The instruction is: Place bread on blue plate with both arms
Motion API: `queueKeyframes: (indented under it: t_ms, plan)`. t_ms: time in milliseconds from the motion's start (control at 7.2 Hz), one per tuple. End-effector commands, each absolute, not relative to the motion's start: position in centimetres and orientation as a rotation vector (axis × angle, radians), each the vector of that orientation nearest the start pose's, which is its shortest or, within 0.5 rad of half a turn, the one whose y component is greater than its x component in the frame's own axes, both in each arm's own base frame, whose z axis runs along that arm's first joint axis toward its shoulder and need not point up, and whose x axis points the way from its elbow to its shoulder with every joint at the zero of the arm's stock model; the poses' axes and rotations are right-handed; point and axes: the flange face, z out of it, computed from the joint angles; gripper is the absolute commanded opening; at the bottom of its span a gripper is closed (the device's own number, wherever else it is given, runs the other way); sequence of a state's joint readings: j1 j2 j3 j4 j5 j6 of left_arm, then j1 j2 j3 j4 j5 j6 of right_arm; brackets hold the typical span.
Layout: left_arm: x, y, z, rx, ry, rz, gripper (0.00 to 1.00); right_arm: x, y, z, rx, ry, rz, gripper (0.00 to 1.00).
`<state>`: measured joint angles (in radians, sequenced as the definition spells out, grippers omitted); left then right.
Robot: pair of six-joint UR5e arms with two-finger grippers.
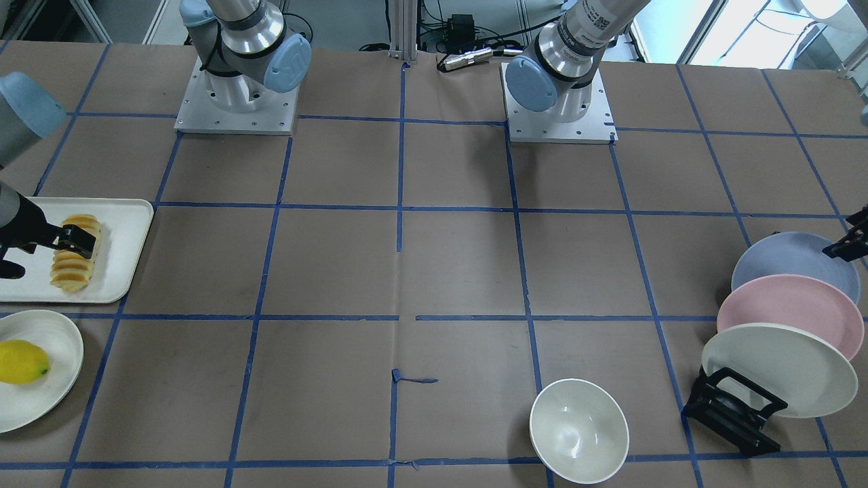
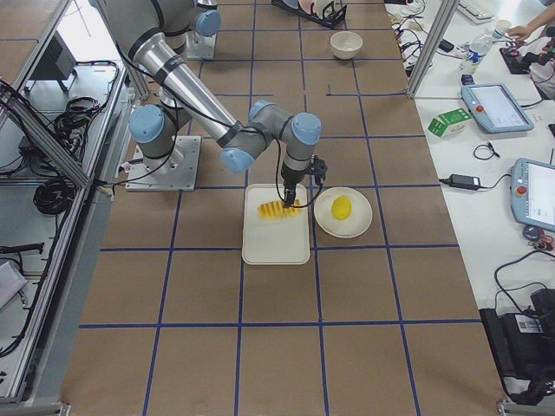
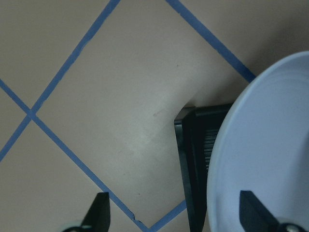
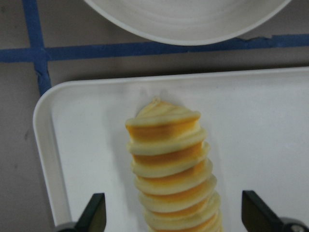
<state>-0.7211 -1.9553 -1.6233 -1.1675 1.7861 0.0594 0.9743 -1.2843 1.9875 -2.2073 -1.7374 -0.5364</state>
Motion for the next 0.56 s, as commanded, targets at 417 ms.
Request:
queueKeyframes:
  t_ms: [417]
  plan:
    - [38.6, -48.9, 29.5, -1.17, 2.718, 0.172, 0.0, -19.6, -48.9, 16.7, 0.069, 3.227, 0.361, 0.8]
